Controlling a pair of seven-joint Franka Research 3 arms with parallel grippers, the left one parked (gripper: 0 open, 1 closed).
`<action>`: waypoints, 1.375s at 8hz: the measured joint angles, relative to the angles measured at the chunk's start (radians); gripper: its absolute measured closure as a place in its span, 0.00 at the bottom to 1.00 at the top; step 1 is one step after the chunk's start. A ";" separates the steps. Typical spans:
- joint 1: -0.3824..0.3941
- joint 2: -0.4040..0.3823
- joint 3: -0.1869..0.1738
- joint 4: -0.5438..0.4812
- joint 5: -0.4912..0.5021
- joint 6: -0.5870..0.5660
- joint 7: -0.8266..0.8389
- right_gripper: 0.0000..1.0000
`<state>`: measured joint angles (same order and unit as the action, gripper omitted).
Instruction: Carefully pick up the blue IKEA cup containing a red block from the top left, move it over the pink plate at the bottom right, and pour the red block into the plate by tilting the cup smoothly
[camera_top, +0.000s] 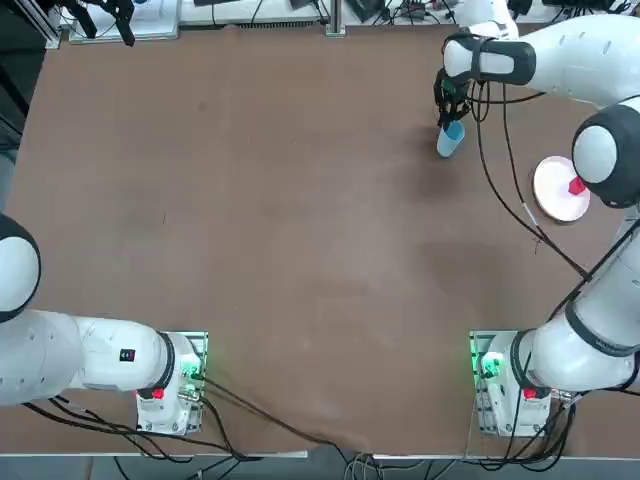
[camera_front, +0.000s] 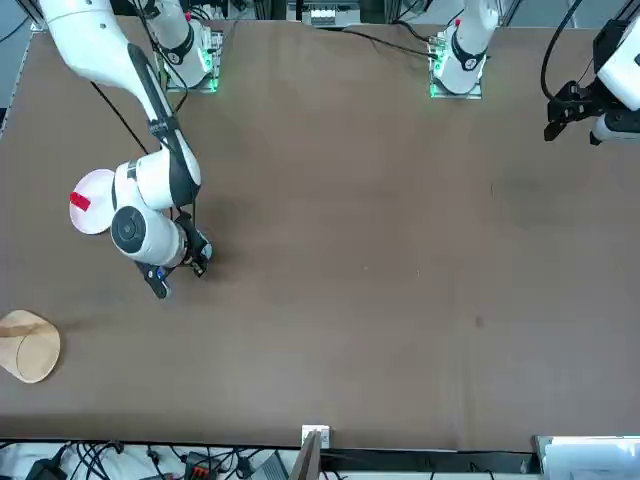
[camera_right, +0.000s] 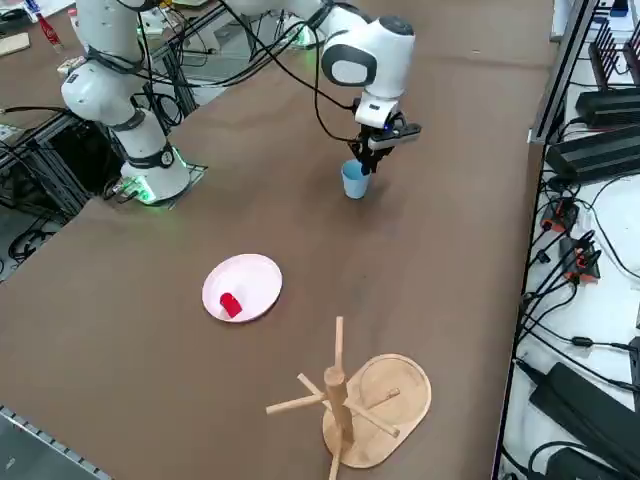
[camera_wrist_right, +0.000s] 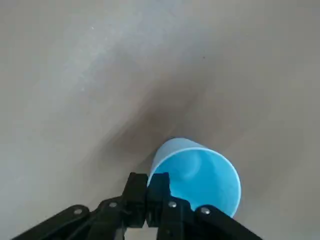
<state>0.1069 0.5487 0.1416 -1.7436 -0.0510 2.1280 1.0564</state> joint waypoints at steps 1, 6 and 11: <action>0.000 0.002 0.000 0.004 -0.005 -0.005 0.005 0.98; 0.001 0.009 0.000 0.006 -0.016 -0.007 0.010 0.85; 0.002 0.012 -0.001 0.018 -0.038 -0.007 0.013 0.57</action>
<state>0.1084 0.5611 0.1410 -1.7256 -0.0886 2.1209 1.0695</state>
